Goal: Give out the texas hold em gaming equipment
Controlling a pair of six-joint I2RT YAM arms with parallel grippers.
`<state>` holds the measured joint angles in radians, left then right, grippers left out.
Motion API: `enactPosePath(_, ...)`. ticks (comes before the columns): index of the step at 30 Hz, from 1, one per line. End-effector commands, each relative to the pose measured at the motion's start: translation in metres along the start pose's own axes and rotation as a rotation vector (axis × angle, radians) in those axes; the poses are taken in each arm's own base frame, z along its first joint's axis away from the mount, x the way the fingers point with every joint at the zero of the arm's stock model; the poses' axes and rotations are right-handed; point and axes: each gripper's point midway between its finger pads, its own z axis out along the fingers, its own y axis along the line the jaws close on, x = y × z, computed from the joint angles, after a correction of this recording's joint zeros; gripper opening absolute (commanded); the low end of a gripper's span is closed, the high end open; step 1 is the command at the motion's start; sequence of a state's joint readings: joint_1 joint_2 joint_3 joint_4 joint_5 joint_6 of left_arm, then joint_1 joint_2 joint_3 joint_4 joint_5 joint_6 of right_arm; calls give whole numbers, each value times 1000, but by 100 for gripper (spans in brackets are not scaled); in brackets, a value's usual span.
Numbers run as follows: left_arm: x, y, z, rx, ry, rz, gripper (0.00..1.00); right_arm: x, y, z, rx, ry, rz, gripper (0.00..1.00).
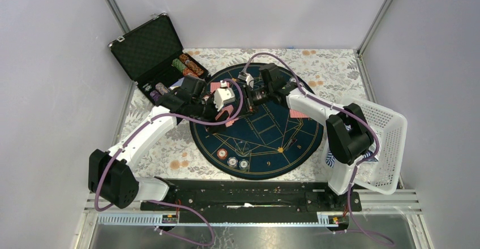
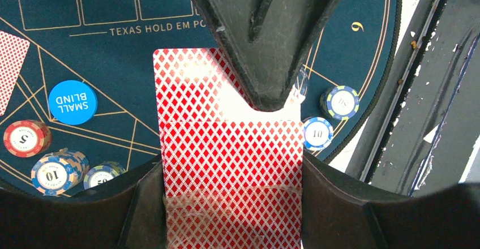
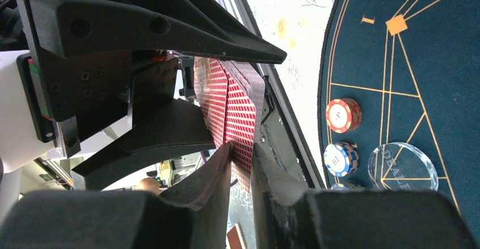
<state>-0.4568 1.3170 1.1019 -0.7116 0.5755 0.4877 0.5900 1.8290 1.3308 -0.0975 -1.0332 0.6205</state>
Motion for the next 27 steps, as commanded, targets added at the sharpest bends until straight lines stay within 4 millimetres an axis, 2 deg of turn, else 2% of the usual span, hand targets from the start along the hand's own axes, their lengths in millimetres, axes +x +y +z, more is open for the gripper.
enactPosePath(1, -28, 1, -11, -16, -98, 52, 0, -8, 8, -10, 14, -28, -59, 24)
enactPosePath(8, -27, 0, -12, -18, -96, 52, 0, -14, 5, -23, 26, -58, -52, 19)
enactPosePath(16, -28, 1, -12, -20, -95, 54, 0, -17, 6, -34, 29, -77, -53, 18)
enactPosePath(19, -28, 1, -12, -19, -95, 53, 0, -18, 9, -40, 29, -91, -65, 14)
enactPosePath(27, -28, 2, -11, -18, -94, 50, 0, -18, 9, -73, 39, -155, -65, 3)
